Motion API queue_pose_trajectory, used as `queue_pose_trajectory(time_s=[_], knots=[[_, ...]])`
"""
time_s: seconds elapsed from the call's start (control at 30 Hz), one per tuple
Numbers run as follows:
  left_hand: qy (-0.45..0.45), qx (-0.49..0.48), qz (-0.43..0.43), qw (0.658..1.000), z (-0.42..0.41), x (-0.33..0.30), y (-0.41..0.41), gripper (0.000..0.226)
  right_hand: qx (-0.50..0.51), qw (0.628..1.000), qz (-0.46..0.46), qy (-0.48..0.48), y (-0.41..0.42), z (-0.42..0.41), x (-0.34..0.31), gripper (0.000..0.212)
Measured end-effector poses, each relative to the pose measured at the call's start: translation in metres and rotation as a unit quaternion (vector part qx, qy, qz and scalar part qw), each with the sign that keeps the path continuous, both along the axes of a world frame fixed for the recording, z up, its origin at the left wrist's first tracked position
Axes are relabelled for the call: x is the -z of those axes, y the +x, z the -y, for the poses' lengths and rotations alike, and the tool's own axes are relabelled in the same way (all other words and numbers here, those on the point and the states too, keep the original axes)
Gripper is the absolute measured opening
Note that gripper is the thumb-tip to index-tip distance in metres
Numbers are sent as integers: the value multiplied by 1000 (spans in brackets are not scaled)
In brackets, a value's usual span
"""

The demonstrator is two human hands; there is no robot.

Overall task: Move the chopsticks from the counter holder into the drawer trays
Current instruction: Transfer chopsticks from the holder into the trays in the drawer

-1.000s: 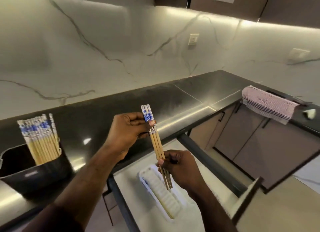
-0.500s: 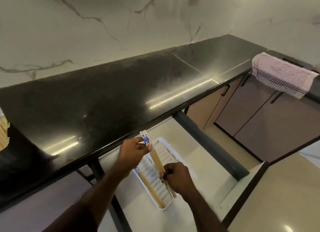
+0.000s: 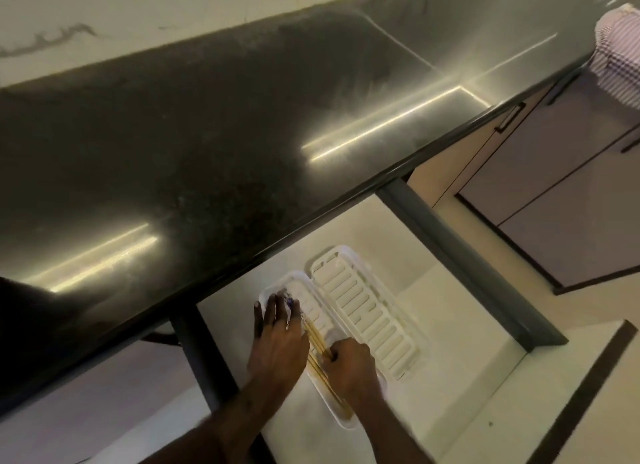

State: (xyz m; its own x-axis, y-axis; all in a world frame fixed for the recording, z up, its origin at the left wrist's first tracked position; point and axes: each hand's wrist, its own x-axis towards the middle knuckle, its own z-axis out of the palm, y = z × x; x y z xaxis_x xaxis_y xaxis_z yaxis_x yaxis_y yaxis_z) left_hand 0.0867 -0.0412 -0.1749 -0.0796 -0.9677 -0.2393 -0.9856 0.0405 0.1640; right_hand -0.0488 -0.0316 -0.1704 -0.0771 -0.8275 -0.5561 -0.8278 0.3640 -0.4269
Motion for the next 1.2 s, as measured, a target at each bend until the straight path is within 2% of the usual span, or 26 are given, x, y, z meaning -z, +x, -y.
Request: queue_pose_trajectory(time_s=[0.1,0.27,0.37,0.5,0.7,0.97,1.2], knots=[[2,40,44,998,-4,1,-5,58,6,1000,-27,-6,6,-3,2,19],[87,91,109,986,8,2,-12,61,-26,998,-53,15,11,-1,3,19],[140,120,128,974,15,1,-12,65,-47,996,-69,16,12,-1,4,21],[161,149,129,967,19,5,-10,67,-65,994,-83,-3,12,-2,4,26],[145,182,134,963,20,0,-11,64,-100,989,-97,-49,13,-11,3,47],[137,181,156,961,19,1,-12,56,-112,990,-79,-43,1,-16,-10,43],[54,141,45,988,9,-58,-1,50,-65,989,-15,-128,2,-9,-75,31]])
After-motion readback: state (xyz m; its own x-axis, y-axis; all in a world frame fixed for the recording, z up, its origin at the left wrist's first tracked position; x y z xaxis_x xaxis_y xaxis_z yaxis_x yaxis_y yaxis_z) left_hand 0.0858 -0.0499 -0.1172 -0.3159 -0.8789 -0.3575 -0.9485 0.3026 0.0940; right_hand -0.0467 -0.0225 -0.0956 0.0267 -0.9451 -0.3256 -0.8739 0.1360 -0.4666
